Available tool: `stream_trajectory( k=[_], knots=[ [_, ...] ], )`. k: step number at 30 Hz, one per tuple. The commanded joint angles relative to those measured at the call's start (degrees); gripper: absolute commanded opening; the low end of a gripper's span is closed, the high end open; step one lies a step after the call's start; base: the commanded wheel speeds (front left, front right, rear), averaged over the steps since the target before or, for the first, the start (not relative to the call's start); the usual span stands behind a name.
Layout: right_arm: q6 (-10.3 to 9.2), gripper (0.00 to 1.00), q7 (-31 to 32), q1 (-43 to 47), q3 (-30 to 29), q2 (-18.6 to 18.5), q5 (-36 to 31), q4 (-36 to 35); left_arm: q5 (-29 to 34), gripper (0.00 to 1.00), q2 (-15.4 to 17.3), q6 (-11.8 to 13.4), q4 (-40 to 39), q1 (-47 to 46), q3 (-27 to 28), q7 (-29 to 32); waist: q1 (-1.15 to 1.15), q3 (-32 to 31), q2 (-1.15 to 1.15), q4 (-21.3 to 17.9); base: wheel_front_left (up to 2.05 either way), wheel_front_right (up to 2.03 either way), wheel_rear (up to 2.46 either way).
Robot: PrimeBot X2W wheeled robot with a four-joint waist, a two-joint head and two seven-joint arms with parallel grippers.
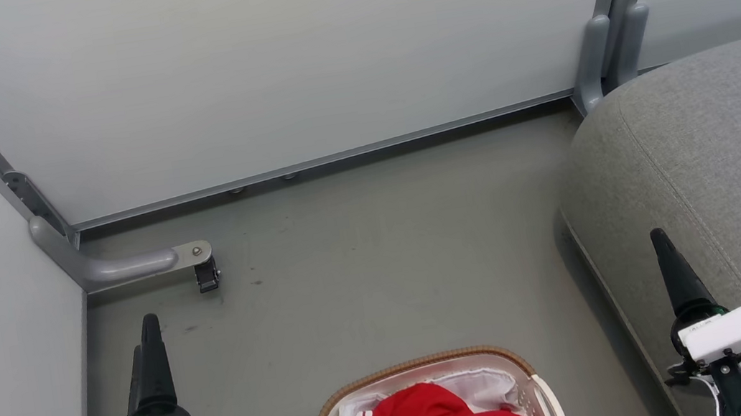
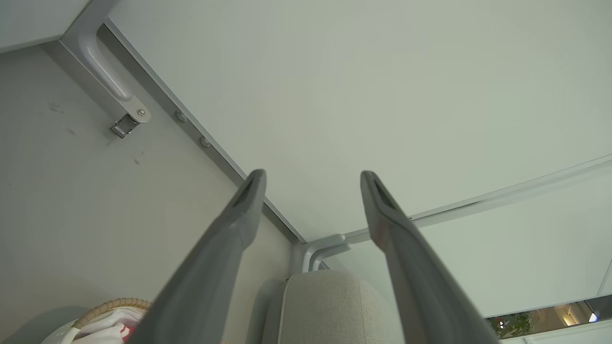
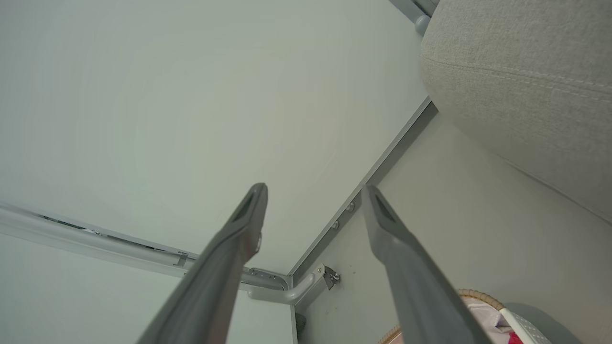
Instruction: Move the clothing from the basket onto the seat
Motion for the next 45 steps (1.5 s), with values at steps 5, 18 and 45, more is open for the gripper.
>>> stream_trajectory(
  k=[5,18,45],
  knots=[
    [0.01,1.00,-1.46,-0.80,1.67,-0.55,-9.96,-2.28,6.03,1.00,0.33,0.81,-2.17,0.33,-1.24,-1.38,0.00,0.09,0.00,0.10,0.00,0.00,0.00],
    [0.02,1.00,-3.82,-0.53,3.06,-0.66,-21.08,-2.73,17.99,1.00,0.41,1.89,-2.72,1.70,-2.41,-3.72,0.00,0.17,0.00,0.32,0.00,0.00,0.00],
    [0.02,1.00,-7.88,0.71,6.22,-0.86,-41.54,-1.40,36.32,1.00,0.55,2.37,0.05,4.31,-4.25,-7.78,0.00,-0.23,0.00,0.85,0.00,0.00,0.00]
  ],
)
